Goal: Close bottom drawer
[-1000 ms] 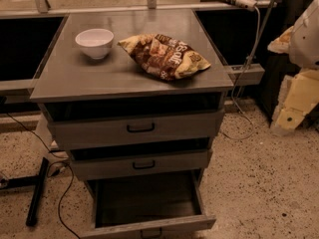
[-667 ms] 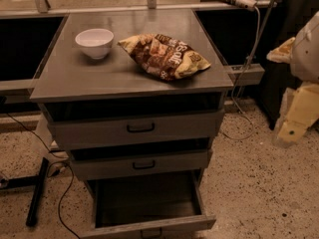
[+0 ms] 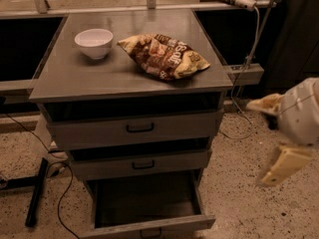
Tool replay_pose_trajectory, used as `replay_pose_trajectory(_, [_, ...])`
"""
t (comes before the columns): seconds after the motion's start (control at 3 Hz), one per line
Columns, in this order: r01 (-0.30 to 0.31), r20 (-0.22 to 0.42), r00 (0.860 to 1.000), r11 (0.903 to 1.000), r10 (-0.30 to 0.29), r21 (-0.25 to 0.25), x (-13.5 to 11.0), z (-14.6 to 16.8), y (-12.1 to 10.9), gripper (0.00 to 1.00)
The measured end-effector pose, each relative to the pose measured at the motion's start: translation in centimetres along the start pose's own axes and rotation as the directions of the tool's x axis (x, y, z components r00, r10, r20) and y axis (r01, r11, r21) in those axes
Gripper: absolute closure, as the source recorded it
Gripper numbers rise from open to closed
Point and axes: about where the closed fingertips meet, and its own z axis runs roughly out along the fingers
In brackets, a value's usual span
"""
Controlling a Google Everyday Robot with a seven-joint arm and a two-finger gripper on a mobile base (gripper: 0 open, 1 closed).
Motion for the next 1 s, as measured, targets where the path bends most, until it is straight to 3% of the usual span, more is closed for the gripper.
replay_pose_trajectory(0.33, [0.044,0.058,0.997,0.9990,-0.044,0.013,1.3,4.3,1.7,0.42])
replay_pose_trajectory(0.67, [0.045,0.079,0.996,0.9990,-0.045,0.001,2.7,9.1,2.1,0.65])
replay_pose_trajectory(1.0, [0.041,0.080,0.996,0.9991,-0.041,0.008,2.8,9.4,1.9,0.88])
